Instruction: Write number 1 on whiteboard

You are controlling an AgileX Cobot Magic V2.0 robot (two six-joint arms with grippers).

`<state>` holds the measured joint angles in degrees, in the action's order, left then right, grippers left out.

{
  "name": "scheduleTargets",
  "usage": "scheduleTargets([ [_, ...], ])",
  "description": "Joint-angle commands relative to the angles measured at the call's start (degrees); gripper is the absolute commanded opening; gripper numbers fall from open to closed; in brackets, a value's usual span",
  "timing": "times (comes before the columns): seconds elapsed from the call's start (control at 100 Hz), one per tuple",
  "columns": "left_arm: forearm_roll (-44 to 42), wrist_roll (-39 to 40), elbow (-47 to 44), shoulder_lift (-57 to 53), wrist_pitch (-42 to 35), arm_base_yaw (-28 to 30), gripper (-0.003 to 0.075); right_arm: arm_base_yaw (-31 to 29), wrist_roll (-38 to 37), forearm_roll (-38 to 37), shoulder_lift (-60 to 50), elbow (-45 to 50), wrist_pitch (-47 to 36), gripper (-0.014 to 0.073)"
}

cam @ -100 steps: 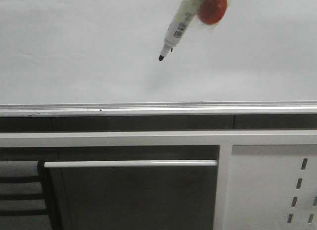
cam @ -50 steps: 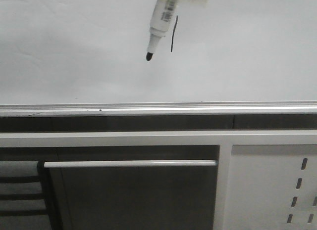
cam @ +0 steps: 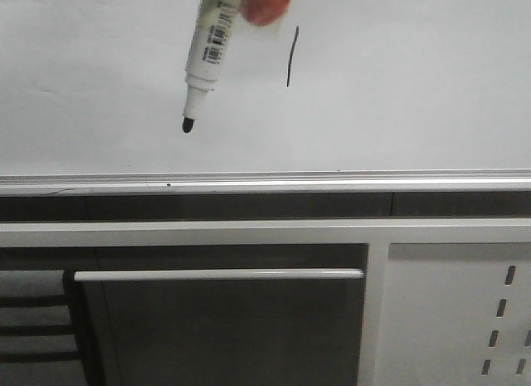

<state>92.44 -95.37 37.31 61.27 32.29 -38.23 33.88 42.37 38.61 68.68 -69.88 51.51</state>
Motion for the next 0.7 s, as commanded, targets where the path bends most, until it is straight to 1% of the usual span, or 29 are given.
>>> scheduleTargets([
  [0.0, 2.48, -0.18, 2.05, -0.73, 1.09, -0.36, 0.0288, -0.37, 0.06, 3.21, -1.1, -2.06, -1.4, -0.0043],
  [0.14, 2.16, -0.18, 2.05, -0.73, 1.09, -0.36, 0.0245, -0.37, 0.89, 4.83, -1.1, -2.06, -0.52, -0.0043],
  [0.23, 2.16, -0.18, 2.05, -0.73, 1.09, -0.36, 0.019, -0.37, 0.89, 4.83, -1.1, -2.06, -0.64, -0.0044],
  [0.3, 2.16, -0.18, 2.05, -0.73, 1.19, -0.36, 0.0127, -0.37, 0.89, 4.96, -1.1, -2.06, -0.5, -0.0044],
  [0.43, 2.02, -0.18, 2.05, -0.73, 1.29, -0.36, -0.0022, -0.37, 0.89, 4.97, -1.1, -2.06, -0.24, -0.0043],
  [0.52, 2.02, -0.18, 2.05, -0.73, 1.29, -0.36, -0.002, -0.37, 0.89, 5.03, -1.1, -2.06, -0.11, -0.0037],
  [0.55, 2.02, -0.18, 2.05, -0.73, 1.19, -0.36, -0.002, -0.37, 0.89, 5.03, -1.1, -2.06, 0.09, -0.0024],
  [0.59, 2.02, -0.18, 2.05, -0.73, 1.1, -0.36, -0.002, -0.37, 0.89, 5.03, -1.1, -2.06, 0.12, 0.0016],
  [0.62, 2.02, -0.18, 2.05, -0.73, 0.86, -0.36, -0.002, -0.37, 0.89, 5.03, -1.1, -2.06, 0.12, 0.0055],
  [0.67, 2.14, -0.18, 2.05, -0.73, -0.18, -0.36, -0.002, -0.37, 0.89, 5.03, -1.1, -2.06, -0.18, 0.0156],
  [0.69, 2.14, -0.18, 2.05, -0.73, -0.43, -0.36, -0.002, -0.37, 0.89, 5.03, -1.1, -2.06, -0.35, 0.0184],
])
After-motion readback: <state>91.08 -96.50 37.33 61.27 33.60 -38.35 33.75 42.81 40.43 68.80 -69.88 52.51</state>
